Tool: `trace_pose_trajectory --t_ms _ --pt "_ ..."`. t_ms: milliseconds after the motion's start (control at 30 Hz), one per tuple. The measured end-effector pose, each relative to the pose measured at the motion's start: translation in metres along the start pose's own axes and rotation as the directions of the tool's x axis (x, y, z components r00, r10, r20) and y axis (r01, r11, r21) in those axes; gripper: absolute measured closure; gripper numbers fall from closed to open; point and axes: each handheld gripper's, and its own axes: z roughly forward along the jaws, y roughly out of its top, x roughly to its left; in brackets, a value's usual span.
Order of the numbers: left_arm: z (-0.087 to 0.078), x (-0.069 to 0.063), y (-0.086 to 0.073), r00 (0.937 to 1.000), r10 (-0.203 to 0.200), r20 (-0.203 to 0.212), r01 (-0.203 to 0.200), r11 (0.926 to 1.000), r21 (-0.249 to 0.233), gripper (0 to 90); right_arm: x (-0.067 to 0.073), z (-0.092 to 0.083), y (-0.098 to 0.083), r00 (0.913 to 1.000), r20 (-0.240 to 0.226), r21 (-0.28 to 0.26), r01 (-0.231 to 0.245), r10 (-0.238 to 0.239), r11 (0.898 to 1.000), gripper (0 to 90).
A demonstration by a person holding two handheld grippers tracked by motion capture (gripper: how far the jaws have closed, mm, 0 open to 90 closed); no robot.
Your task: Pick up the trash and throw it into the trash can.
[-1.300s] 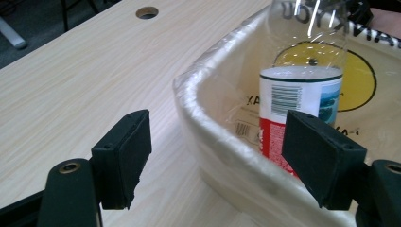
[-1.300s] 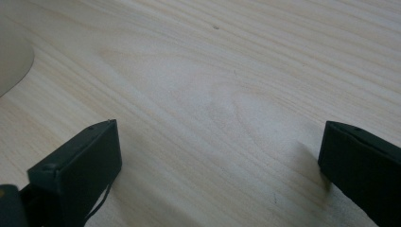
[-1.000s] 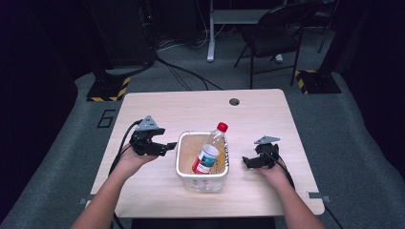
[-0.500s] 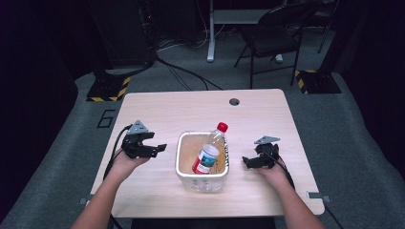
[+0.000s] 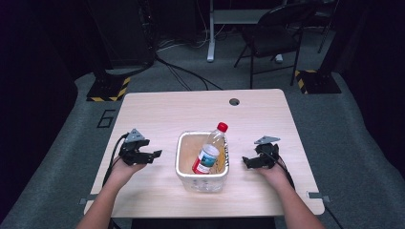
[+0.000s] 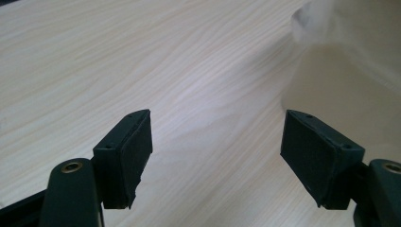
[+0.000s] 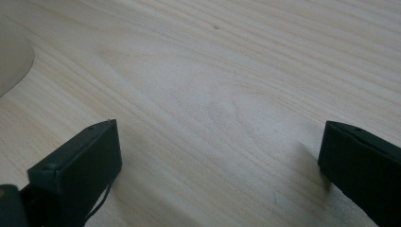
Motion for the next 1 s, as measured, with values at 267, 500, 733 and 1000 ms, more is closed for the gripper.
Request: trace_pose_trajectory --t_ms 267,500,733,1000 --pt "0.006 0.006 -0.016 0.9996 -0.027 -0.008 0.027 0.9994 0.023 25.4 0.000 0.000 0.000 1.0000 0.000 -0.001 0.001 -0.001 1.000 0.0" --pt "0.009 0.012 -0.028 0.9983 -0.054 -0.024 0.055 0.9980 0.033 25.4 0.000 0.000 0.000 1.0000 0.000 -0.002 0.000 0.000 1.000 0.0" --pt "0.009 0.019 -0.039 0.9955 -0.080 -0.051 0.081 0.9961 0.035 25.3 0.000 0.000 0.000 1.0000 0.001 -0.002 0.000 0.000 1.000 0.0" --pt "0.010 0.027 -0.051 0.9921 -0.100 -0.075 0.104 0.9931 0.052 25.2 0.000 0.000 0.000 1.0000 0.000 -0.002 0.000 0.000 1.000 0.0"
